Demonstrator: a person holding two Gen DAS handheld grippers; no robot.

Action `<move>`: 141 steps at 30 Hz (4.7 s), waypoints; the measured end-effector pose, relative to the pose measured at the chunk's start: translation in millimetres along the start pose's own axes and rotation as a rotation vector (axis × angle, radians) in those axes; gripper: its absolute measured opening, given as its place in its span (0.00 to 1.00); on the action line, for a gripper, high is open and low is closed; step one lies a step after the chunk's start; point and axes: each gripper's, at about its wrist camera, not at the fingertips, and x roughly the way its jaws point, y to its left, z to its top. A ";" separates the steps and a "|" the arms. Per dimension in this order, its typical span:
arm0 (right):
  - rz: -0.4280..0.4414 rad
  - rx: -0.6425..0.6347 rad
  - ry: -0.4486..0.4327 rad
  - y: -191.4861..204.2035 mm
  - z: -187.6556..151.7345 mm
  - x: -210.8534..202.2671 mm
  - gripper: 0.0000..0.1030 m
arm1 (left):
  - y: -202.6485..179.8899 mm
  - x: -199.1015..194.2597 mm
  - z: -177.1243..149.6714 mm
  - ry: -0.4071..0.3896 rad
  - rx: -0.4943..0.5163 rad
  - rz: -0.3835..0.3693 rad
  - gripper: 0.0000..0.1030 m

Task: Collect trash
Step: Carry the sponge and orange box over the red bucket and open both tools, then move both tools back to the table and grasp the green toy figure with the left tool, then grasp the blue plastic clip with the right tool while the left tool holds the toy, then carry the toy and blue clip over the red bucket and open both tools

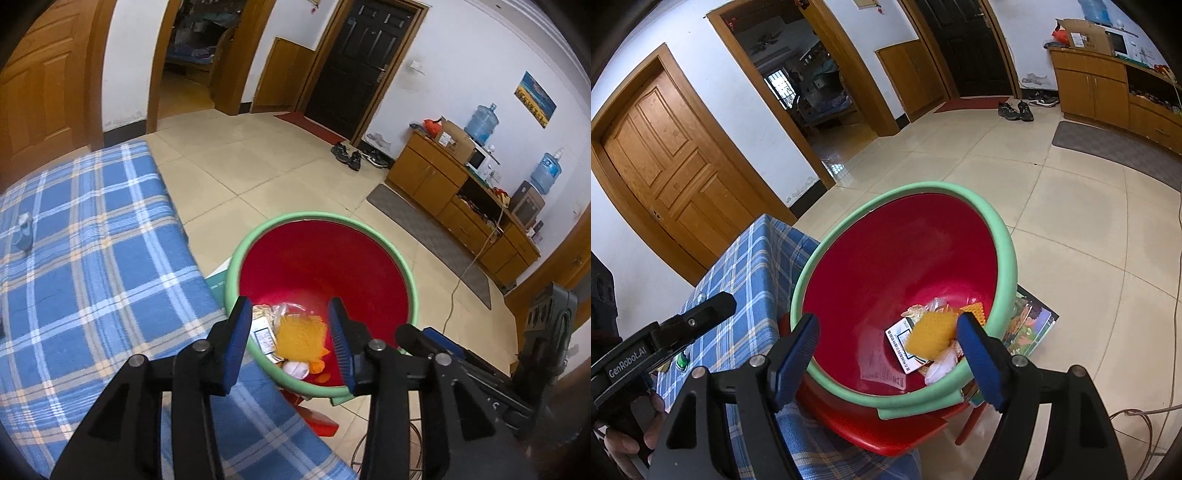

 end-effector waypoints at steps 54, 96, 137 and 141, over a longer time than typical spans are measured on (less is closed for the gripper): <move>0.111 -0.322 0.173 164.8 -26.6 42.5 0.77 | 235.2 -60.7 -35.5 -0.016 -0.170 0.484 0.33; 0.159 -0.667 0.257 372.4 -38.6 204.8 0.39 | 304.7 -128.1 -53.8 -0.219 -0.478 0.492 0.29; 0.258 -0.477 0.180 238.6 -56.7 46.3 0.19 | 212.5 -135.5 -48.0 -0.211 -0.326 0.365 0.29; 0.231 -0.434 0.157 213.1 -52.0 30.8 0.19 | 187.0 -133.6 -44.2 -0.199 -0.294 0.322 0.29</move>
